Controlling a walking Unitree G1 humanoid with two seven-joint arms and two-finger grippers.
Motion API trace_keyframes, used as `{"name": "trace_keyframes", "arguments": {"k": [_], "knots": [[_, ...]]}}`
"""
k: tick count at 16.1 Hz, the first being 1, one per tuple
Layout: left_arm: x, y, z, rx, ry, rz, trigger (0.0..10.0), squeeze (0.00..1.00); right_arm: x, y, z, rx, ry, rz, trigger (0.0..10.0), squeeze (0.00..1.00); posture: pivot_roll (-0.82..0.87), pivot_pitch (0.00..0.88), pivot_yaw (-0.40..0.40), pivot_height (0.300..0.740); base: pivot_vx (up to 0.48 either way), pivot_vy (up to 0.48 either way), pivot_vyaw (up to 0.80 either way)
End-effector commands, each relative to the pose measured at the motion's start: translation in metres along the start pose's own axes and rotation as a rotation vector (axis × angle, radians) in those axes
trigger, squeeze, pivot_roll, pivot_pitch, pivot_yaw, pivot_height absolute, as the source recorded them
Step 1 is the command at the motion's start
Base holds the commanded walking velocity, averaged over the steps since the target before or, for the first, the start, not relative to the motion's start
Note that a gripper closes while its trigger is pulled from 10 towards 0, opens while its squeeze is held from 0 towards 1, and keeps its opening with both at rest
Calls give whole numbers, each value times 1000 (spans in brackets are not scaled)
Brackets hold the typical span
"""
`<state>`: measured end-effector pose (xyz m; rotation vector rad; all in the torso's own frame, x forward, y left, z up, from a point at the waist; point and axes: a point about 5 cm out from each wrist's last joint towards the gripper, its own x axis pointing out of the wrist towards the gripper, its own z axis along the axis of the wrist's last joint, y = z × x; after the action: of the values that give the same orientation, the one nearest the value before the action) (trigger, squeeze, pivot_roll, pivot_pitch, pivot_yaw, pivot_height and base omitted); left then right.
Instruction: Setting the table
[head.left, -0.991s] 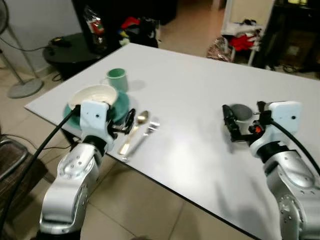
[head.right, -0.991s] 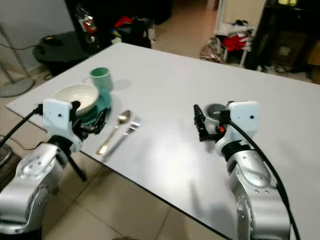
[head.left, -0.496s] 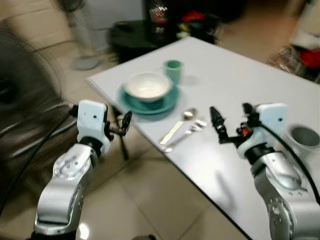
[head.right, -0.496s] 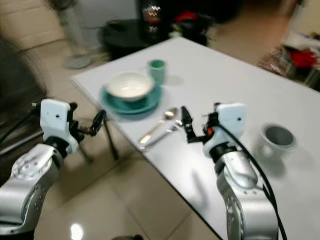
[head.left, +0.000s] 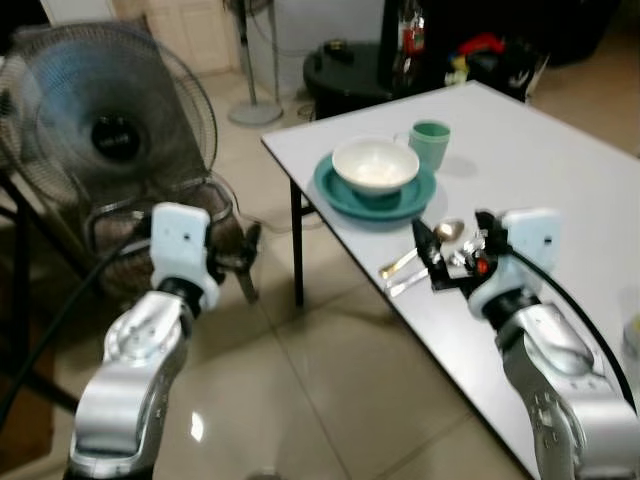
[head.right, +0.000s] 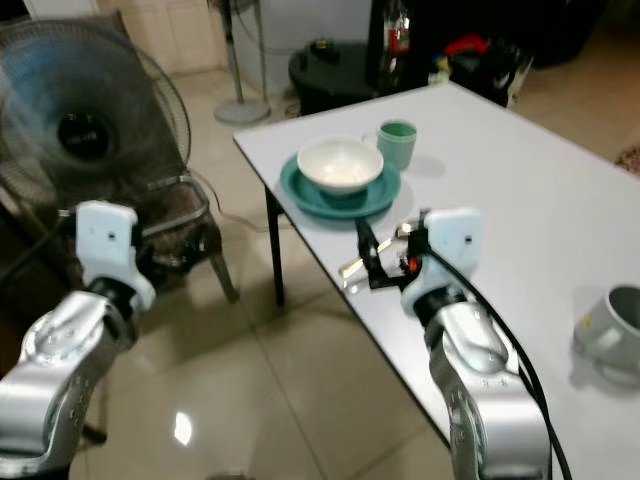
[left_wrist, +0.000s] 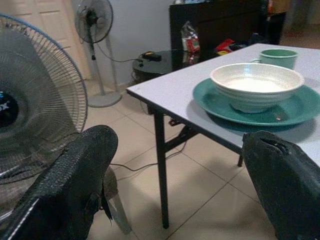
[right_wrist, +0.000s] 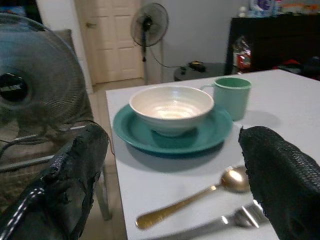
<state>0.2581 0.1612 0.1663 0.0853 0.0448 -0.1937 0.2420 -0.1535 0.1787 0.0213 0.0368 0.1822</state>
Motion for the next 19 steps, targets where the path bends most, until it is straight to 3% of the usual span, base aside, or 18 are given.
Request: {"name": "trace_keyframes", "arguments": {"k": [1, 8, 9, 10, 15, 19], "knots": [[-2, 3, 3, 11, -6, 6, 10000, 0, 1, 0, 0, 11, 7, -3, 10000, 1000, 100, 0, 23, 740, 0, 307, 0], [1, 4, 5, 29, -1, -10, 10000, 0, 0, -7, -6, 62, 34, -71, 10000, 1000, 98, 0, 48, 740, 0, 314, 0], [2, 5, 6, 29, -3, -9, 10000, 0, 1, -8, -5, 71, 34, -83, 10000, 39, 97, 0, 52, 740, 0, 315, 0], [3, 4, 6, 29, -2, -11, 10000, 0, 2, -9, -6, 52, 45, -90, 10000, 0, 98, 0, 54, 740, 0, 315, 0], [8, 4, 6, 23, -3, -8, 10000, 0, 7, -9, -5, 80, 62, -77, 10000, 0, 83, 0, 44, 740, 0, 314, 0], [8, 2, 4, -1, -6, -1, 10000, 0, 10, -10, -1, 37, 68, -50, 10000, 0, 75, 0, 34, 740, 0, 316, 0]]}}
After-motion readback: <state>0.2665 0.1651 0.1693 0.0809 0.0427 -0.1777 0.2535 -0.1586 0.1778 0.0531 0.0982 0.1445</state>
